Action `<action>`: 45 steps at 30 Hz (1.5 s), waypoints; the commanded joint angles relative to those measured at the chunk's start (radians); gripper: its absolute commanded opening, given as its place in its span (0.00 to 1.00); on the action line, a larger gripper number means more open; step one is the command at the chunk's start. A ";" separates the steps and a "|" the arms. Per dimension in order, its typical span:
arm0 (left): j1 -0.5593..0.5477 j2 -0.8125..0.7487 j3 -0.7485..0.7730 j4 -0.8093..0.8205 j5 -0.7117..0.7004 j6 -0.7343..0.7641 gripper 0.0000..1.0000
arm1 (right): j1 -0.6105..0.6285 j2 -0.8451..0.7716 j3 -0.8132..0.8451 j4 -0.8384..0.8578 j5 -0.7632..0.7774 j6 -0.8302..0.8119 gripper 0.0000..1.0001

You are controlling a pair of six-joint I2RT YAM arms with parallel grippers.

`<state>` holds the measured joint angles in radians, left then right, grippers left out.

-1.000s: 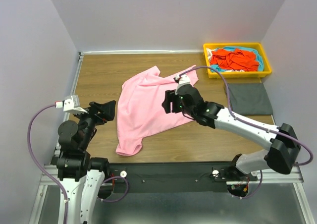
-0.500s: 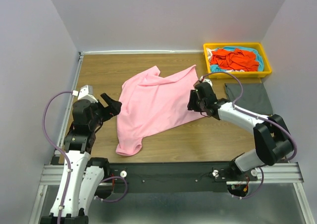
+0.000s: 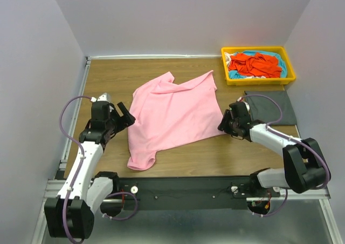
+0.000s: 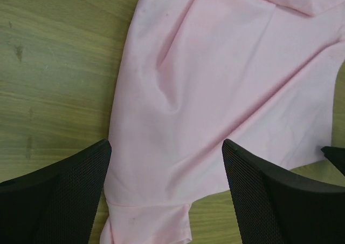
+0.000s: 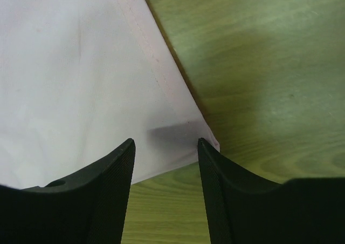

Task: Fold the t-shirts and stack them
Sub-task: Flatten the tshirt out

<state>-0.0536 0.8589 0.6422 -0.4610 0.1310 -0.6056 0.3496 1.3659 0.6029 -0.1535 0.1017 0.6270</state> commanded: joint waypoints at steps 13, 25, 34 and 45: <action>-0.002 0.304 0.042 0.189 -0.045 0.151 0.88 | -0.049 -0.179 0.058 -0.192 0.020 0.024 0.59; -0.009 0.465 0.070 0.257 -0.094 0.110 0.82 | -0.047 -0.056 0.123 -0.159 -0.155 0.014 0.62; -0.077 0.540 0.060 0.274 -0.164 0.059 0.76 | -0.047 -0.033 0.031 -0.126 -0.200 -0.029 0.62; -0.095 0.652 0.189 0.198 -0.261 0.121 0.00 | -0.049 -0.073 -0.064 -0.098 -0.146 0.000 0.62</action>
<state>-0.1337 1.4876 0.7429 -0.2276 -0.0502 -0.5114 0.3058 1.3128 0.5808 -0.2504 -0.0689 0.6224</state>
